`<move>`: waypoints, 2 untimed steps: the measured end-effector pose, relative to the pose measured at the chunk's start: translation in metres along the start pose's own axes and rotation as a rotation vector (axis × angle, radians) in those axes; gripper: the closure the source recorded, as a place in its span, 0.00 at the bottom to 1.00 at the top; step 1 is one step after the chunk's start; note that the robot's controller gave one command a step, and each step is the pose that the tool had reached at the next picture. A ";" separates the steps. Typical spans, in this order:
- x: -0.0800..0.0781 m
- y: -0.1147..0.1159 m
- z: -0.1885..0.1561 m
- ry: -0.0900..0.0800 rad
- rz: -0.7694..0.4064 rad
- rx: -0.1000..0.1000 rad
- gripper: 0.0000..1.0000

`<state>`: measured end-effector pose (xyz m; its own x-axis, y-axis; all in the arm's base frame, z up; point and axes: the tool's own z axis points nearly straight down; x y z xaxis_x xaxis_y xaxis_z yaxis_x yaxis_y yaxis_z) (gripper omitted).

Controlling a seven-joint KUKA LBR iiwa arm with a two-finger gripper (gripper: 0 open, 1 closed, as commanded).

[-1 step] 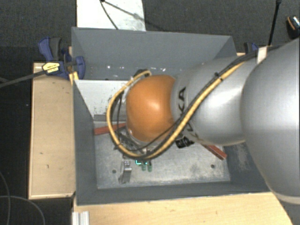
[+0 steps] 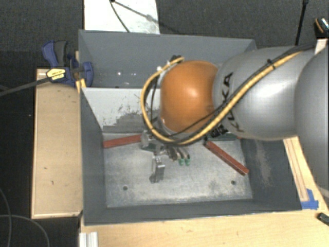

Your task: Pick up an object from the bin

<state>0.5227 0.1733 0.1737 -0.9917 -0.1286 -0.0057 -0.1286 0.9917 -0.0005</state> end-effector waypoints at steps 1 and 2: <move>-0.028 -0.057 -0.010 -0.001 0.118 0.001 0.00; -0.042 -0.107 0.108 0.010 0.204 0.001 0.00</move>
Offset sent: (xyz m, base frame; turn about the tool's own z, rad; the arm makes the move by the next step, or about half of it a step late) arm 0.0322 -0.0497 0.0090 0.1079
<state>0.5789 0.0725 0.0659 -0.9972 0.0746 0.0041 0.0746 0.9972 -0.0017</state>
